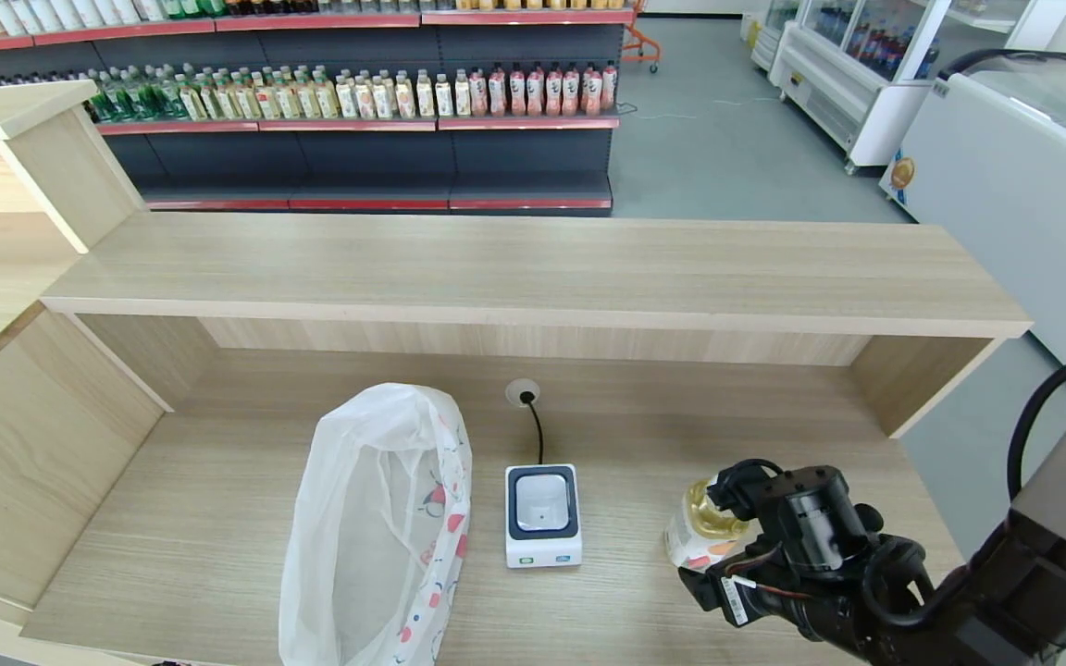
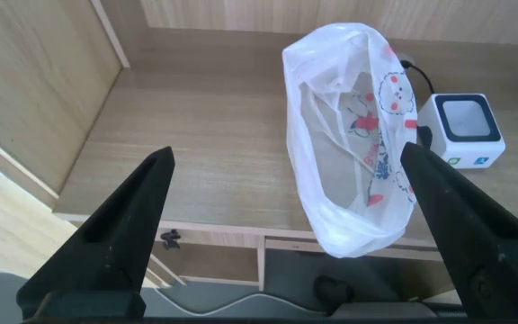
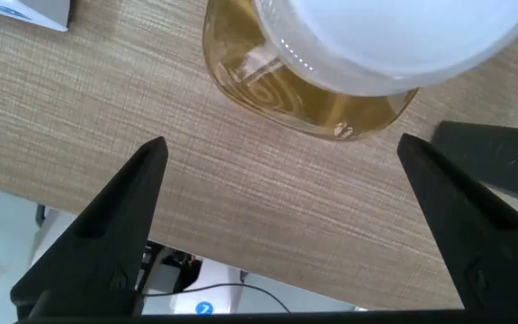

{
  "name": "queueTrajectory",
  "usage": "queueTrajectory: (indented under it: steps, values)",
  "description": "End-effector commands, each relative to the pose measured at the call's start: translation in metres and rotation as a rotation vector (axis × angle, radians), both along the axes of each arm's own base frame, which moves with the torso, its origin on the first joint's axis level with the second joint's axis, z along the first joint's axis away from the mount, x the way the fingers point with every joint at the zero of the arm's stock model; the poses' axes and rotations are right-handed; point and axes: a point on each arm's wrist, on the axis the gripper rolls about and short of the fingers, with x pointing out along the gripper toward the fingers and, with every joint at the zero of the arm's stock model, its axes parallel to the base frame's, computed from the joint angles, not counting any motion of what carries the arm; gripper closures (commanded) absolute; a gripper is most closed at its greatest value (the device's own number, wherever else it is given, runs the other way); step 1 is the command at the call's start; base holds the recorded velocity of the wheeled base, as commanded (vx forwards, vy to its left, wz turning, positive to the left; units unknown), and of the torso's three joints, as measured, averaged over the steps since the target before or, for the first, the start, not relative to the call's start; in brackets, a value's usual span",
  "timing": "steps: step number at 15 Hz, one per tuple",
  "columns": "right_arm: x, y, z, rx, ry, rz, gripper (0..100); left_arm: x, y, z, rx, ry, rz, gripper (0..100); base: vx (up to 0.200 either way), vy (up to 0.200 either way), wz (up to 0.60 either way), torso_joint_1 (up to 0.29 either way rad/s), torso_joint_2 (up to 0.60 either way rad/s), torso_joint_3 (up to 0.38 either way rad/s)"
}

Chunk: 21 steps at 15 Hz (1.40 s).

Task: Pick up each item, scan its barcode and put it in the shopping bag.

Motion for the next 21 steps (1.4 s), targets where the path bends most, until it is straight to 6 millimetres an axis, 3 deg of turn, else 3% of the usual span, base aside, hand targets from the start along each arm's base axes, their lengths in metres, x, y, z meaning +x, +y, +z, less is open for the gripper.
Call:
queueTrajectory:
  steps: [1, 9, 21]
  values:
    - [0.008, 0.006, -0.001, 0.013, -0.022, 0.004, 0, 0.0, 0.0, 0.0, 0.0, 0.002, 0.0, 0, 0.0, 0.0, 0.0, 0.0, 0.0, 0.0]
    - [0.022, 0.024, -0.01, 0.022, -0.09, 0.052, 0, 0.0, 0.0, 0.0, 0.0, 0.002, 0.0, 0, 0.0, 0.0, 0.0, 0.0, 0.0, 0.0]
    - [0.063, 0.045, -0.02, 0.081, -0.181, 0.034, 0, 0.0, 0.0, 0.0, 0.0, 0.002, 0.0, 0, 0.0, 0.0, 0.0, 0.0, 0.0, 0.0]
